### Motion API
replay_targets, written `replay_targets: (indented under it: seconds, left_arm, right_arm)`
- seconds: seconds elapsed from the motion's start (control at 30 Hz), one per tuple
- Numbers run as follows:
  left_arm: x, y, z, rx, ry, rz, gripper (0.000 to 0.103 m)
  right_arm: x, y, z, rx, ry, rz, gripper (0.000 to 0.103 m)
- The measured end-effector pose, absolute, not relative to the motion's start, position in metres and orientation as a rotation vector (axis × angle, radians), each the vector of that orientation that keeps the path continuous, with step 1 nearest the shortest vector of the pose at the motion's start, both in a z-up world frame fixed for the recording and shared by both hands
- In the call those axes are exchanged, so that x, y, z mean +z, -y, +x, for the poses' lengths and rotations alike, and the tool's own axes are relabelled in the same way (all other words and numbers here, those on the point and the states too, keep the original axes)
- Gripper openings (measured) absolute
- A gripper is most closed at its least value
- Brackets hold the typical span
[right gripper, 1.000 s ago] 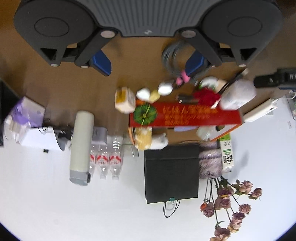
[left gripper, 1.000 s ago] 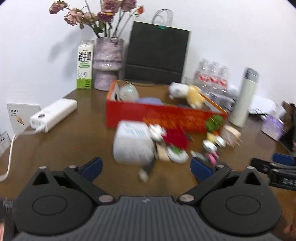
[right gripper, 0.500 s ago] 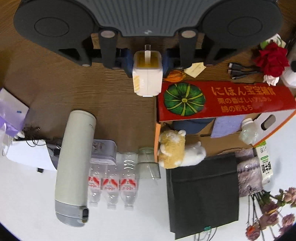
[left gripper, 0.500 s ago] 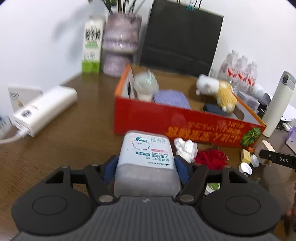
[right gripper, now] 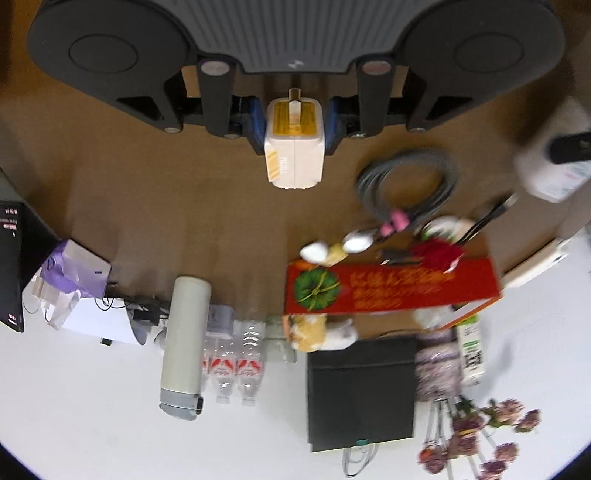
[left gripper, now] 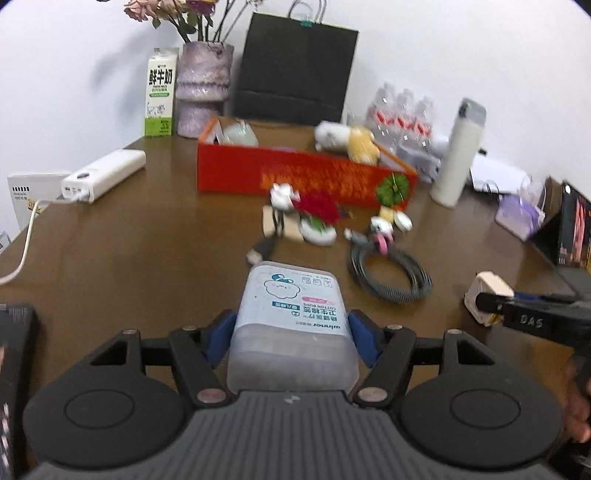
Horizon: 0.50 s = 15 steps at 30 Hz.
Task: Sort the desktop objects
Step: 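Carry the cotton-swab box into the box and open the left gripper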
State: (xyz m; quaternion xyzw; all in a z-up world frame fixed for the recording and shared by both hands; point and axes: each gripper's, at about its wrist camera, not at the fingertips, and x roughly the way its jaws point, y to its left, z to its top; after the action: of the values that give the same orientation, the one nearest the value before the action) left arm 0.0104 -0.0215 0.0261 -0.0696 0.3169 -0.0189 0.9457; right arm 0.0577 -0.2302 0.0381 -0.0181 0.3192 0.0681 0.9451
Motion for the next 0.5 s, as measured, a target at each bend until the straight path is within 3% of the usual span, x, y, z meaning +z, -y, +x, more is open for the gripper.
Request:
replay_targets:
  seconds: [0.1, 0.17, 0.27, 0.43, 0.5]
  left_arm:
    - [0.020, 0.029, 0.002, -0.028, -0.661, -0.116, 0.073]
    - [0.021, 0.031, -0.001, -0.026, -0.657, -0.111, 0.087]
    - [0.024, 0.029, -0.003, -0.033, -0.627, -0.110, 0.097]
    - [0.020, 0.031, 0.023, -0.092, -0.687, -0.114, 0.098]
    - [0.012, 0.027, 0.034, -0.094, -0.739, -0.157, 0.096]
  right_arm:
    - [0.042, 0.222, 0.042, 0.174, -0.664, -0.051, 0.031]
    - [0.048, 0.218, 0.034, 0.203, -0.662, -0.056, 0.034]
    - [0.059, 0.220, 0.025, 0.268, -0.631, -0.040, 0.058]
    - [0.052, 0.216, 0.041, 0.263, -0.672, -0.055, 0.053]
    - [0.045, 0.216, 0.047, 0.260, -0.690, -0.035, 0.040]
